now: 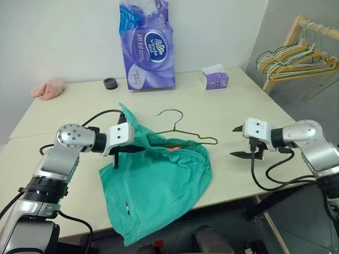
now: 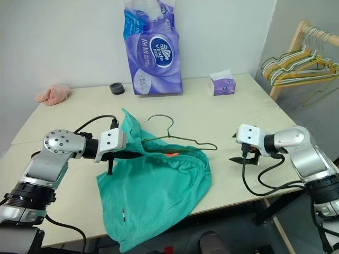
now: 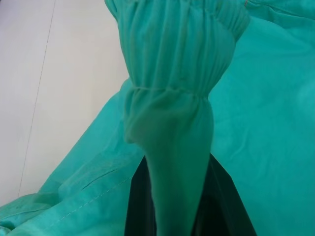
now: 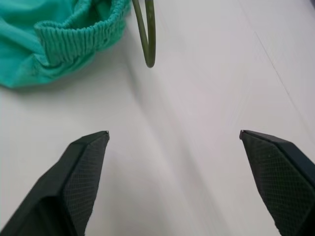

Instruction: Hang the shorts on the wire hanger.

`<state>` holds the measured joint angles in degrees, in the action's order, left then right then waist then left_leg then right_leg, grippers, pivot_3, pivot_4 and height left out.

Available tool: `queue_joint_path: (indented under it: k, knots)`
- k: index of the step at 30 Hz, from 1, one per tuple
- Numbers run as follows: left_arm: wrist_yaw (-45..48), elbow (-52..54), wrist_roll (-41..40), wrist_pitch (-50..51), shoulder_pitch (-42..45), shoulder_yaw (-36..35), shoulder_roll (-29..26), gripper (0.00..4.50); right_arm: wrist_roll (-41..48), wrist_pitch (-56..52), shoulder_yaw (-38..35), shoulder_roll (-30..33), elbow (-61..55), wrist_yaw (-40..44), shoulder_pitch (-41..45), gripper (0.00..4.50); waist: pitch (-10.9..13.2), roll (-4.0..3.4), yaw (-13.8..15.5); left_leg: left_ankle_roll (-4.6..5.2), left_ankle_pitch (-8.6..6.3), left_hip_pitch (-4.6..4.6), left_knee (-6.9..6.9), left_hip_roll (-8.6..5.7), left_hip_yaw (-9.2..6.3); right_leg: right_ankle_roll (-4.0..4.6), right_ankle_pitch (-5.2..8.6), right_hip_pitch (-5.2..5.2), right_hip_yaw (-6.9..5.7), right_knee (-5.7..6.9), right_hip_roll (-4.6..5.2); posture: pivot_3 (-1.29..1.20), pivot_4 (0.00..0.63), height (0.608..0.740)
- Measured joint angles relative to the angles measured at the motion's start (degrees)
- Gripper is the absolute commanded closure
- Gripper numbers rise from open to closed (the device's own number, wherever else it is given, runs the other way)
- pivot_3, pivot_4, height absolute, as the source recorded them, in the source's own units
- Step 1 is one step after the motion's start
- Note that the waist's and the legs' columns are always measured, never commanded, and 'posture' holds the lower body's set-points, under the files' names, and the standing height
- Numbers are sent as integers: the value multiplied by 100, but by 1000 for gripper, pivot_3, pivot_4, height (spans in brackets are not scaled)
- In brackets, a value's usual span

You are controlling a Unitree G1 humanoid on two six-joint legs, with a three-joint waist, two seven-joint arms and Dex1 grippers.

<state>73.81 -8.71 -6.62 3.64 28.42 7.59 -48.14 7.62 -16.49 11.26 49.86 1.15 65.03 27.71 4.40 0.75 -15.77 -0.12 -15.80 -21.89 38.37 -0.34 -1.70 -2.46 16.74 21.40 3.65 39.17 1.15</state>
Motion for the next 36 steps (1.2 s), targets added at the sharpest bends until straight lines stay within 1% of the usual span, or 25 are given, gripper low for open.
queue_joint_path:
  k: [1, 2, 4, 7, 11, 17, 20, 26, 31, 32, 36]
  knots:
    - [0, -7, 0, 1, -9, -4, -5, 4500, 218, -189, -147, -117, -230, -26, -258, 50, -2, 3, -5, 0, 0, 0, 0, 3, -3, 0, 0, -1, -2, 1, -3, -283, 27, 740]
    - [1, -17, -1, 3, -22, -13, -12, 4500, 528, -506, -303, -377, -599, -140, -632, 50, -5, 8, -10, 0, 0, 0, -2, 7, -9, 0, 0, -2, -5, 2, -9, -285, 29, 740]
    - [2, -17, -3, 3, -25, -12, -6, 4500, 914, -1029, -303, -895, -1166, -447, -1092, 50, -4, 6, -26, 0, 0, 0, 1, 7, -8, -1, 1, 4, -1, 18, -11, -285, 29, 740]
    - [4, -24, -2, 3, -22, -12, -6, 4500, 1042, -1455, -312, -1315, -1567, -980, -1320, 50, -6, 7, -3, 0, 0, 1, 11, 1, -8, -1, 1, 1, -2, 22, -7, -287, 31, 740]
    - [8, -81, -3, 2, -17, -12, 1, 4500, 936, -1680, -297, -2024, -1606, -1833, -1413, 50, -10, 14, 7, 0, 0, -1, 16, 1, -9, -1, 1, 1, -3, 22, -6, -287, 31, 740]
    - [10, -96, -5, -2, -7, -12, 3, 4500, 699, -1789, 7, -2227, -1558, -2269, -1564, 50, -11, 16, 21, 0, 0, -3, 19, -1, -9, -1, 1, 1, -4, 21, -5, -283, 30, 740]
    - [9, -96, -6, -2, -1, -12, 9, 4500, 667, -1785, 191, -2372, -1454, -2327, -1583, 607, -11, 16, 15, 0, 0, -3, 19, -1, -9, -1, 1, 1, -4, 22, -6, -280, 28, 740]
    - [2, -92, -14, 17, -1, -33, 9, 4500, 440, -1731, 237, -2515, -1225, -2659, -1582, 2637, -12, 17, 19, 0, 0, -3, 19, -1, -9, -1, 1, 1, -4, 22, -5, -274, 27, 740]
    - [1, -75, -95, 121, -17, -100, 8, 4500, 416, -1611, 230, -2589, -1197, -2762, -1582, 4326, -12, 17, 17, 0, 0, -3, 19, -1, -9, -2, 1, 1, -4, 22, -5, -275, 28, 740]
    - [1, -66, -132, 145, -31, -124, 7, 4500, 409, -1564, 228, -2584, -1185, -2761, -1582, 4464, -12, 17, 17, 0, 0, -3, 19, -1, -9, -2, 1, 1, -4, 22, -5, -275, 29, 740]
    - [236, 285, -381, 353, -256, -185, -214, 4500, 445, -1389, 63, -2443, -974, -2664, -1544, 4464, -12, 16, 11, 0, 0, -3, 19, -1, -8, -1, 1, 1, -3, 21, -5, -276, 29, 740]
